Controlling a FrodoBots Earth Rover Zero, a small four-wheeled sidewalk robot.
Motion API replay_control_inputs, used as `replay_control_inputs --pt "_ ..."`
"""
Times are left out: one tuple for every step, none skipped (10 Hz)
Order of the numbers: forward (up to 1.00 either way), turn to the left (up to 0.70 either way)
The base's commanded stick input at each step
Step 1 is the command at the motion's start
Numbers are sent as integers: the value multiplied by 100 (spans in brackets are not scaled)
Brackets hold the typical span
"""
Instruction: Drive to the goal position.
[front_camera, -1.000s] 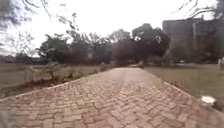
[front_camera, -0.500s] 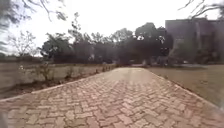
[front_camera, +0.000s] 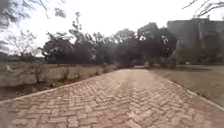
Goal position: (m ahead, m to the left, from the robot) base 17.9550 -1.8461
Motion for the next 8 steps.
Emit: replay_control_inputs --pt "85 0" --pt "85 0" --pt "85 0" --pt "85 0" --pt "85 0" --pt "85 0" --pt "85 0" --pt "85 0"
